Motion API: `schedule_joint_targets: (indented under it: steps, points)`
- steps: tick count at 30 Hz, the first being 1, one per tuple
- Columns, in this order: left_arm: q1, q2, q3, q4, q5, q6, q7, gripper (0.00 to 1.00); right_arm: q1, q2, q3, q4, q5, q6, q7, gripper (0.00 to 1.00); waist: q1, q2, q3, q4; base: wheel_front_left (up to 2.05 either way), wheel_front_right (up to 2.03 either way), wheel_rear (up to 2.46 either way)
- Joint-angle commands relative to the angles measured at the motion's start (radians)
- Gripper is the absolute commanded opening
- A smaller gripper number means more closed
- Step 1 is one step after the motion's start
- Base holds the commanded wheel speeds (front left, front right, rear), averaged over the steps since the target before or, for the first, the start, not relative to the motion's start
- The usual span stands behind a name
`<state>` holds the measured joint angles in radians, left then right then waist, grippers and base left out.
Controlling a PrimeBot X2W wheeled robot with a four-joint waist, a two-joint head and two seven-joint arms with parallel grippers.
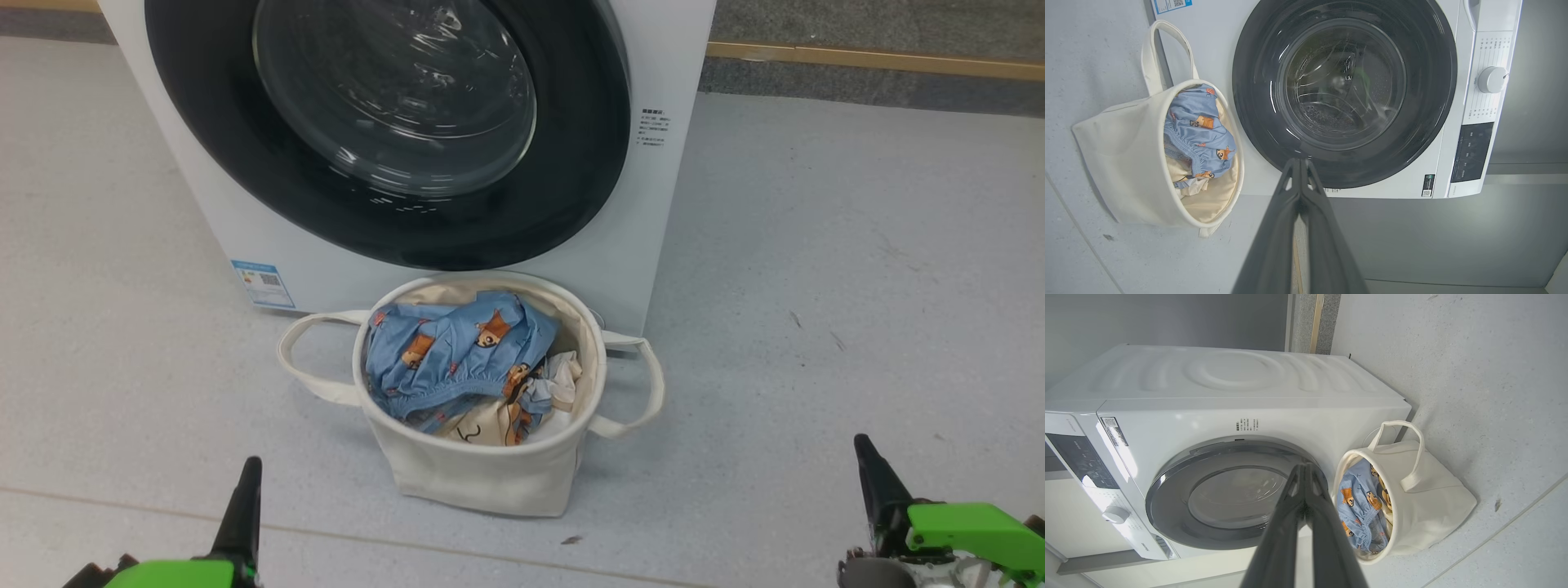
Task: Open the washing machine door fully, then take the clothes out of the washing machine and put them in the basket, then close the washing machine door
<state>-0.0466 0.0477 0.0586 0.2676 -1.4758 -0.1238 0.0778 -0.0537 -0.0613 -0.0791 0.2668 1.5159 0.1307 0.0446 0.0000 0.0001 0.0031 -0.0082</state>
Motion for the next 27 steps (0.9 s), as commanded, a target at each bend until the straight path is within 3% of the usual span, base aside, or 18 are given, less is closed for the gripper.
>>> schedule_joint_targets:
  steps: [1,9,27]
  points:
    - [-0.053,0.005,0.041,-0.025,-0.039,-0.006,0.010,0.00,-0.047,-0.015,0.012,-0.029,0.037,0.000,0.016,0.00,0.0000,-0.0001,0.000,0.002,0.00,0.00,0.00]
    - [-0.061,0.005,0.053,-0.023,-0.135,-0.007,0.033,0.00,-0.051,-0.014,0.000,-0.024,0.122,0.000,0.041,0.00,0.0000,-0.0001,0.000,0.008,0.00,0.00,0.00]
    - [-0.061,0.005,0.054,-0.022,-0.134,-0.007,0.034,0.00,-0.052,-0.009,-0.007,-0.024,0.116,0.000,0.046,0.00,0.0000,-0.0001,0.000,0.008,0.00,0.00,0.00]
